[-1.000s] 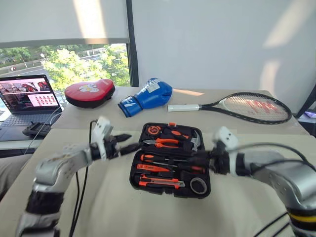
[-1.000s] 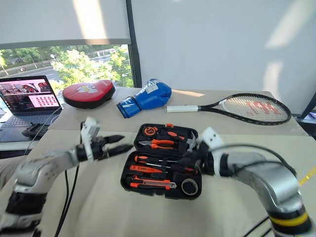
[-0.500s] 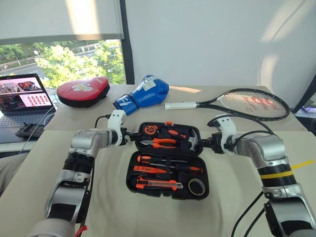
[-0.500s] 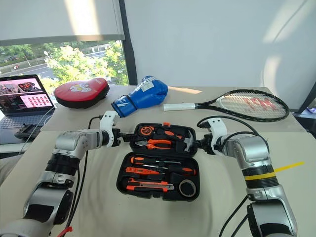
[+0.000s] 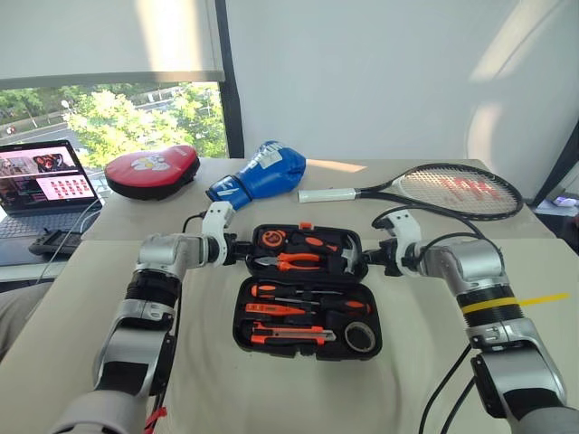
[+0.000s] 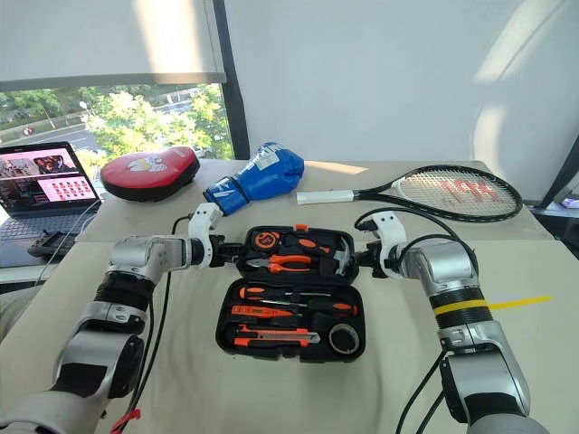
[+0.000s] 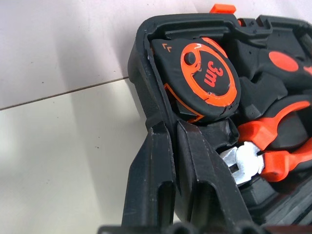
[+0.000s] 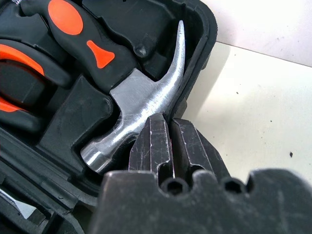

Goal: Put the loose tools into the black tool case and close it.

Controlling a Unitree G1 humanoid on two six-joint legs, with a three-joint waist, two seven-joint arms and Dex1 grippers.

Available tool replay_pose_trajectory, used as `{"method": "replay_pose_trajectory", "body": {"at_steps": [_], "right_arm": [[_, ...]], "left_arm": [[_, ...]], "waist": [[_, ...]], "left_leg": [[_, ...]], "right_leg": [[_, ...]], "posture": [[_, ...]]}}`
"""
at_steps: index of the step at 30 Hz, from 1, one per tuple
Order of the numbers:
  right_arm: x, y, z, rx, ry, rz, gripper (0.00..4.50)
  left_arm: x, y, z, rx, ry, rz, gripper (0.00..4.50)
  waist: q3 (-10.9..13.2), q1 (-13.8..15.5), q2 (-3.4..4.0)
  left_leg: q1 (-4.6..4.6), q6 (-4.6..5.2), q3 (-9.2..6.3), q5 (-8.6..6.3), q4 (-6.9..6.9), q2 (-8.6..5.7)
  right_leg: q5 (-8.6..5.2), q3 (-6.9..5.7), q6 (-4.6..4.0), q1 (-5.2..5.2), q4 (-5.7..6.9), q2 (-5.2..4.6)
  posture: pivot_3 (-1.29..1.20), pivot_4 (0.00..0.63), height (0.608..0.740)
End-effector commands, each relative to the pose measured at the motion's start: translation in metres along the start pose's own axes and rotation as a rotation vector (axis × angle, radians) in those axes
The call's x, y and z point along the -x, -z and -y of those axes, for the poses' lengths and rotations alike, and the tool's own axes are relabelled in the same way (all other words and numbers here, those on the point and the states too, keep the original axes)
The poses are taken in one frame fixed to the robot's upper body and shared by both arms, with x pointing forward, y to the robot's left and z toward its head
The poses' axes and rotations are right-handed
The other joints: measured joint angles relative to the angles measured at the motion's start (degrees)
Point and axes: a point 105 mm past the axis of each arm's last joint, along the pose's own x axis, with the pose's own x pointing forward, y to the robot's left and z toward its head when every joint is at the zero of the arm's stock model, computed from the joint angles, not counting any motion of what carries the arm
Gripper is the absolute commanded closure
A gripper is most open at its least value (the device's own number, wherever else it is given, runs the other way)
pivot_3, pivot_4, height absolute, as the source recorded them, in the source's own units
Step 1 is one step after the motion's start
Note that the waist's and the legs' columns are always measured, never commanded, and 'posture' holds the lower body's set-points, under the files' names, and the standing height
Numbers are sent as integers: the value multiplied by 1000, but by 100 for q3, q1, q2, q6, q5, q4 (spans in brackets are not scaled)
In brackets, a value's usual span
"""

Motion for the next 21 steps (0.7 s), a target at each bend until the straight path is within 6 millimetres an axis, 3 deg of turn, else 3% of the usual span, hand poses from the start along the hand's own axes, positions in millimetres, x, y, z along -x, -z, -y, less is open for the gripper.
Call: {"method": "replay_pose_trajectory", "body": {"at_steps": [1,5,8,11,16,21], "right_arm": [[5,-46,0,99,27,243,4500],[15,-72,-2,308,97,430,4500],[27,-78,-15,420,97,546,4500],[43,-65,-29,507,68,630,4500],[69,-30,-39,557,80,627,4500],[94,22,-53,701,58,479,4500]], "left_arm": [[-7,-44,32,-127,100,213,4486],[-3,-74,50,-324,116,389,4486],[7,-78,66,-464,179,488,4486],[20,-63,75,-656,221,546,4486],[44,-19,83,-907,321,551,4486],[61,25,61,-1031,332,413,4486]], "waist": [[1,5,-1],[6,17,-3],[6,9,-3],[6,-17,-3],[5,-21,-2],[5,82,-1]], "left_leg": [[-1,0,0,1,0,-1],[-38,-12,0,21,-6,-19],[-103,-5,3,51,-7,-21],[-120,-5,4,58,-29,-21],[-114,-11,5,54,-73,-17],[-95,-10,5,53,-62,-14]], "right_leg": [[0,0,0,-1,1,-1],[19,1,-9,-48,7,-19],[21,-1,-10,-119,32,-19],[21,-18,-9,-141,25,-16],[15,-34,1,-143,-9,-6],[12,-32,4,-108,-18,-8]], "posture": [[0,150,740],[0,150,740],[0,150,740],[0,150,740],[0,150,740],[0,150,740]]}}
